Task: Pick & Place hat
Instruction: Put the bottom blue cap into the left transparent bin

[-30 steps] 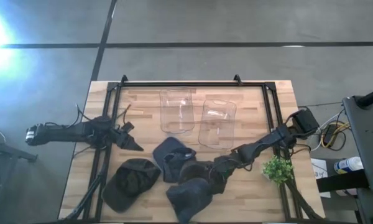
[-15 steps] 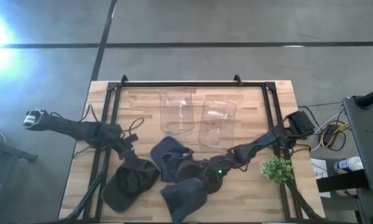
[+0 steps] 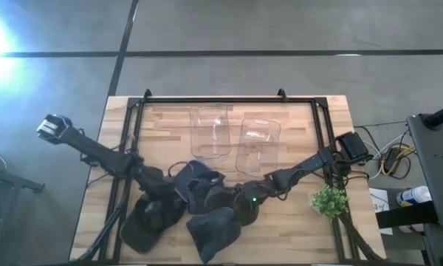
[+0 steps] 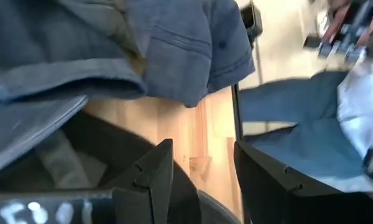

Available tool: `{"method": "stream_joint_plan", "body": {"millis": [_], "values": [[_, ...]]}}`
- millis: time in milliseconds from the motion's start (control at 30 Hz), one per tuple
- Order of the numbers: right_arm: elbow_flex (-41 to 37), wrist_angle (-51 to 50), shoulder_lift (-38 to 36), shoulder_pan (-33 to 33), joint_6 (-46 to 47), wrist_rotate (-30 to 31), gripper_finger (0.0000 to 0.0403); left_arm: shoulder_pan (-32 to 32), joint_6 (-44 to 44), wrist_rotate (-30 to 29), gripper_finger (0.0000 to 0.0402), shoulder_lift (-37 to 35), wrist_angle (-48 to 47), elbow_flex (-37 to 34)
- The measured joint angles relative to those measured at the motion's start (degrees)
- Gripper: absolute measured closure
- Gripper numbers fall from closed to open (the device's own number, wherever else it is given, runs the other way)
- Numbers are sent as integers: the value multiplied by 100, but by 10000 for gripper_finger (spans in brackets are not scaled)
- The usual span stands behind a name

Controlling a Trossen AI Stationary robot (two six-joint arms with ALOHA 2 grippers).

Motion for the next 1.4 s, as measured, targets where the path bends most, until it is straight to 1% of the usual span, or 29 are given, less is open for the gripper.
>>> {"method": "stream_joint_plan", "body": {"millis": [133,267,433,533,633,733,900,1000,1067,1200,1300,1400], "values": [[15,2,4,21,352,-2,233,-238,507,9,239,800,-42,470],[15,39,0,29,606,0,231,-586,744,-2,239,1453,-51,1091],[24,37,0,29,586,24,223,-1000,796,-509,239,2189,-46,1690],[24,39,0,31,555,25,222,-1117,557,-828,239,2717,1,1886],[26,56,0,61,576,26,222,-1162,288,-879,239,3307,112,2030],[45,60,0,118,577,2,222,-1166,75,-958,239,3901,511,2269],[260,55,0,176,577,-41,225,-1167,-191,-1657,239,4688,626,2855],[519,-8,0,182,554,-6,225,-1167,-192,-2083,239,4953,626,3181],[710,-260,-2,182,407,26,225,-1162,-150,-2300,239,5041,573,3348],[1133,-1332,-2,182,-105,18,234,-1160,-126,-2593,239,5024,231,3512],[1362,-2021,-2,187,-426,-146,254,-1191,-205,-2957,239,4823,-390,3508],[1460,-2110,-14,216,-519,-200,291,-1272,-383,-3364,239,4535,-1063,3492]]}}
